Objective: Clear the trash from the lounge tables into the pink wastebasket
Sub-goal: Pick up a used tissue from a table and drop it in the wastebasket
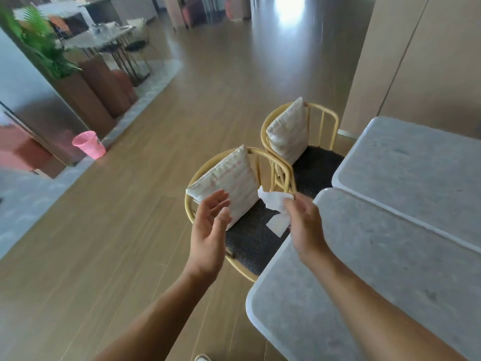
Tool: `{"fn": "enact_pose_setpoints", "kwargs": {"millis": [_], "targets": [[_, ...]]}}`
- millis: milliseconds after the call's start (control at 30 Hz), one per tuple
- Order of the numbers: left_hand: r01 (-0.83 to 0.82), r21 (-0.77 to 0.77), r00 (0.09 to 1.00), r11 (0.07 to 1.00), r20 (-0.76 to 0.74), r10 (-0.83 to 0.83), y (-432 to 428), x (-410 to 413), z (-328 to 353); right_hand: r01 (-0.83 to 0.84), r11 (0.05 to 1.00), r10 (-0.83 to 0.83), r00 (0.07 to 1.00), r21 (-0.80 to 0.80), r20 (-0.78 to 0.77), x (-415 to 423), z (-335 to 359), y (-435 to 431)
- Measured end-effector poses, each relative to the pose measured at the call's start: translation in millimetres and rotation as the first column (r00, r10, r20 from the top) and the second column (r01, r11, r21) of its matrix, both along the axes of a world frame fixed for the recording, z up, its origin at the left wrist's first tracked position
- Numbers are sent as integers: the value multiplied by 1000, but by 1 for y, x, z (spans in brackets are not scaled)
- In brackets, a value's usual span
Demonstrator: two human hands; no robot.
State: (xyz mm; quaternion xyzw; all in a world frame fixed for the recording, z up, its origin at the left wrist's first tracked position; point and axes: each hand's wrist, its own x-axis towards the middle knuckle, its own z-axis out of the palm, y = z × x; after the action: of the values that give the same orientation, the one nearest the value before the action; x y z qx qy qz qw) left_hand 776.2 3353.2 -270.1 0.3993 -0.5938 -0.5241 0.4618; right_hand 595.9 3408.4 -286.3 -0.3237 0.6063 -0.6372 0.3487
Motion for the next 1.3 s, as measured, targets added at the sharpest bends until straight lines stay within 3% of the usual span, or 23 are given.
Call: {"fn": "enact_pose_setpoints", "kwargs": {"millis": [433,700,1000,1300], "targets": [[-231,-112,968,966,-122,218,-101,229,65,-70,980,63,997,-187,-39,221,81,-155],[-421,-174,899,891,-215,383,-162,354,106,-219,948,215,976,-229,-41,359,124,-247],[-514,-207,850,833,-257,461,-255,406,123,-346,909,353,936,-234,-11,418,141,-359],[-541,-244,838,805,-242,490,-436,407,136,-433,853,470,880,-292,67,424,162,-542]]}}
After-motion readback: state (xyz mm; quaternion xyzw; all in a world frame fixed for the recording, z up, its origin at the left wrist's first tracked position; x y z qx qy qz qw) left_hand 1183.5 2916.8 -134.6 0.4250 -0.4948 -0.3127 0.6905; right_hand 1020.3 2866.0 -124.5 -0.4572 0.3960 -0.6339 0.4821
